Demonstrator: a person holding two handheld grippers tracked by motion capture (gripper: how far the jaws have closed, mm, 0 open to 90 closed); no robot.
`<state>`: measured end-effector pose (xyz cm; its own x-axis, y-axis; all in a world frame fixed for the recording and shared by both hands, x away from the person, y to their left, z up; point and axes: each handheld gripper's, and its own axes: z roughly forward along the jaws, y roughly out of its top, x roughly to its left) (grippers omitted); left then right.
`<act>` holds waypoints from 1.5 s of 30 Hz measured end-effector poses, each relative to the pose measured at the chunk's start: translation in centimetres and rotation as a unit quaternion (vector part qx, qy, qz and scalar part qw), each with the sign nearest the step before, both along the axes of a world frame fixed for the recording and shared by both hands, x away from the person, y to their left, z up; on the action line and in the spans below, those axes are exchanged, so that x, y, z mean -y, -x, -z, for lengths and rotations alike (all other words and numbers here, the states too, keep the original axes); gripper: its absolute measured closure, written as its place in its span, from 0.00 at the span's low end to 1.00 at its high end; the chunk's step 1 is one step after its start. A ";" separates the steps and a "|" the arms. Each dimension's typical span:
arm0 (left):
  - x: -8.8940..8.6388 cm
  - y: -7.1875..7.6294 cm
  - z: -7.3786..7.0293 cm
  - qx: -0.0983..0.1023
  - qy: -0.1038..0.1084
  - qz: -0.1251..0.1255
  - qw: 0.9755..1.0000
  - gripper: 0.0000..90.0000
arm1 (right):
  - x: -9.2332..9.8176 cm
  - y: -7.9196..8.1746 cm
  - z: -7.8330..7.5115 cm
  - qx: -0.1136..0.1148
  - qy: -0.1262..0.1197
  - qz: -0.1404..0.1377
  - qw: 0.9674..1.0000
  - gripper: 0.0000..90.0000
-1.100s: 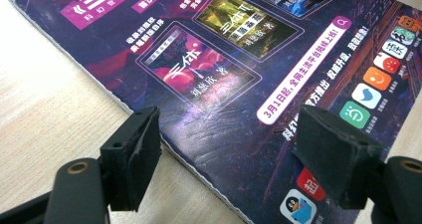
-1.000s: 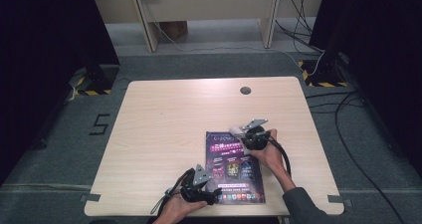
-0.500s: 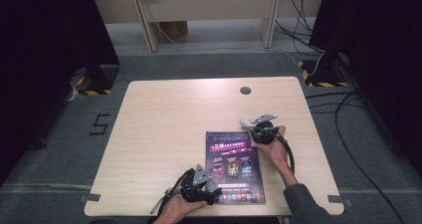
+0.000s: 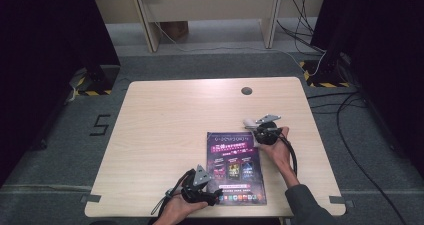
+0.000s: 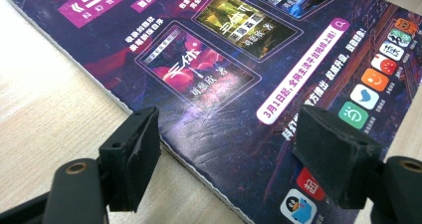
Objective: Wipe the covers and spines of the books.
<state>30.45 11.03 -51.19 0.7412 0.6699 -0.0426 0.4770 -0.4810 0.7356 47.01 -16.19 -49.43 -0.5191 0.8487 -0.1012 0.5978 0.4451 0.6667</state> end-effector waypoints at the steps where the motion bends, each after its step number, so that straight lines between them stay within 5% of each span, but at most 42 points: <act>1: 0.0 0.0 0.0 0.000 0.000 -0.001 1.000 0.28 | 0.0 0.0 0.0 0.000 0.001 0.000 1.000 0.87; 6: 0.0 0.0 0.0 0.000 0.001 -0.001 1.000 0.28 | -0.3 0.5 0.0 -0.014 -0.017 -0.007 1.000 0.87; 12: 0.0 0.0 0.0 -0.001 0.001 -0.001 1.000 0.28 | -2.0 1.2 -0.1 -0.013 0.001 -0.045 0.999 0.87; 19: 0.0 0.0 0.0 -0.002 0.001 -0.001 1.000 0.28 | -0.3 0.2 0.1 -0.004 -0.008 -0.001 1.000 0.86; 23: 0.0 0.0 0.0 -0.002 0.002 -0.001 1.000 0.28 | -0.2 0.1 0.1 -0.003 -0.010 0.000 1.000 0.87; 36: 0.0 0.0 0.0 -0.003 0.004 -0.002 1.000 0.28 | -3.7 1.2 0.1 -0.019 -0.019 -0.059 0.998 0.87; 45: 0.0 -0.1 0.0 -0.003 0.003 0.000 1.000 0.28 | -3.5 0.7 0.1 -0.020 -0.026 -0.043 0.999 0.86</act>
